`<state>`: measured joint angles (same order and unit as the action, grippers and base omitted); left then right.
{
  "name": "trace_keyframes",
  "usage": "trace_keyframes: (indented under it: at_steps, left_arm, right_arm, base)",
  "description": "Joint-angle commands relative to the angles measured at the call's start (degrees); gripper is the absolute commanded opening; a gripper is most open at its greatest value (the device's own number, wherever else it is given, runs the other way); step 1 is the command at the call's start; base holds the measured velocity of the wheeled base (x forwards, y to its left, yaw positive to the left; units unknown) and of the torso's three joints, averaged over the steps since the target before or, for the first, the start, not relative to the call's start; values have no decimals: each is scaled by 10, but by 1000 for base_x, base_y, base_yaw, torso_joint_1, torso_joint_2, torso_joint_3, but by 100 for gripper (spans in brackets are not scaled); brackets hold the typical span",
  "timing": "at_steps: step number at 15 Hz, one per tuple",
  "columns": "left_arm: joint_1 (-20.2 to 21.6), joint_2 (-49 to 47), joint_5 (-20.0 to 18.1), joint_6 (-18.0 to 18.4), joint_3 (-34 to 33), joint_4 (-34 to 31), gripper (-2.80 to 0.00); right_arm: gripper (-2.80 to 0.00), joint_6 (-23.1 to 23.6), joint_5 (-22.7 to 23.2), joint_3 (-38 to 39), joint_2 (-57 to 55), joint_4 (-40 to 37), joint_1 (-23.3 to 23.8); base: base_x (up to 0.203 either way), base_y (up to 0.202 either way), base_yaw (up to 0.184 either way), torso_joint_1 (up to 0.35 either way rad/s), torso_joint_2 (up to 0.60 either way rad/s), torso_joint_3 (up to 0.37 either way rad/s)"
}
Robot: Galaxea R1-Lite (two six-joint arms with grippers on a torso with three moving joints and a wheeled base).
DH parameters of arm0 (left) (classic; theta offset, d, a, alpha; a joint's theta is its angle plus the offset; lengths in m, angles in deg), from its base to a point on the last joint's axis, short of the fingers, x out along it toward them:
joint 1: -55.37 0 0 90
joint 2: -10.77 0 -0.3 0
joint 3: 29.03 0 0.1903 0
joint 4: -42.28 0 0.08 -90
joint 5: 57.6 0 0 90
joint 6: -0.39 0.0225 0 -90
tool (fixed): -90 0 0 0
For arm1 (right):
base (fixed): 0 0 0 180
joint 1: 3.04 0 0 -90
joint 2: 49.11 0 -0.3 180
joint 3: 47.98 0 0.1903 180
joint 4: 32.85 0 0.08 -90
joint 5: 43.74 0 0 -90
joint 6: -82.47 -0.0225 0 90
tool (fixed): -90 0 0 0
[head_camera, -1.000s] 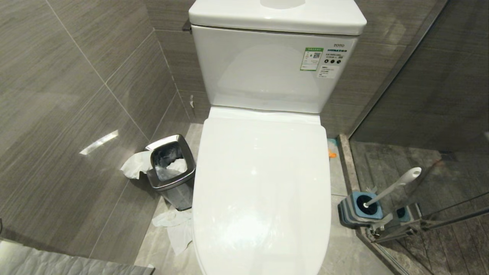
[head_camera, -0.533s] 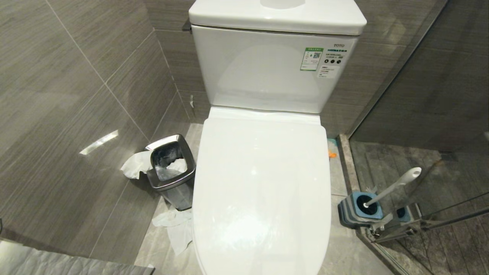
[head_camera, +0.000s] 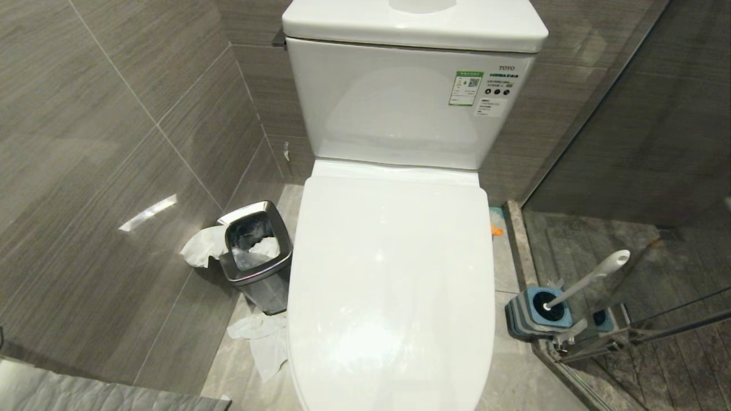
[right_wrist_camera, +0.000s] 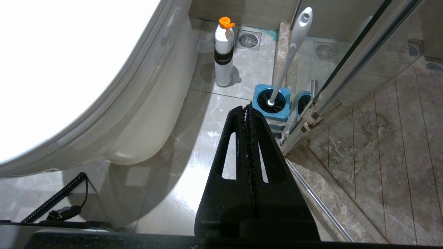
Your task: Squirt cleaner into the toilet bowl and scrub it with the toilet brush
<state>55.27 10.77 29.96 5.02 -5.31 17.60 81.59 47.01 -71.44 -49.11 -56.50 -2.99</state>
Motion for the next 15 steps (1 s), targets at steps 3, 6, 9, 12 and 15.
trace_keyframes:
  at_steps: [3, 6, 9, 12, 15]
  left_arm:
    - [0, -1, 0, 0, 0, 0, -280]
    - [0, -1, 0, 0, 0, 0, -280]
    - [0, -1, 0, 0, 0, 0, -280]
    - [0, -1, 0, 0, 0, 0, -280]
    - [0, -1, 0, 0, 0, 0, -280]
  right_arm:
    - [-280, 0, 0, 0, -1, 0, 0]
    - [-280, 0, 0, 1, -1, 0, 0]
    - [-280, -1, -1, 0, -1, 0, 0]
    - [-280, 0, -1, 0, -1, 0, 0]
    - [-280, -1, -1, 0, -1, 0, 0]
  base:
    - [0, 0, 0, 0, 0, 0]
    - [0, 0, 0, 0, 0, 0]
    - [0, 0, 0, 0, 0, 0]
    - [0, 0, 0, 0, 0, 0]
    - [0, 0, 0, 0, 0, 0]
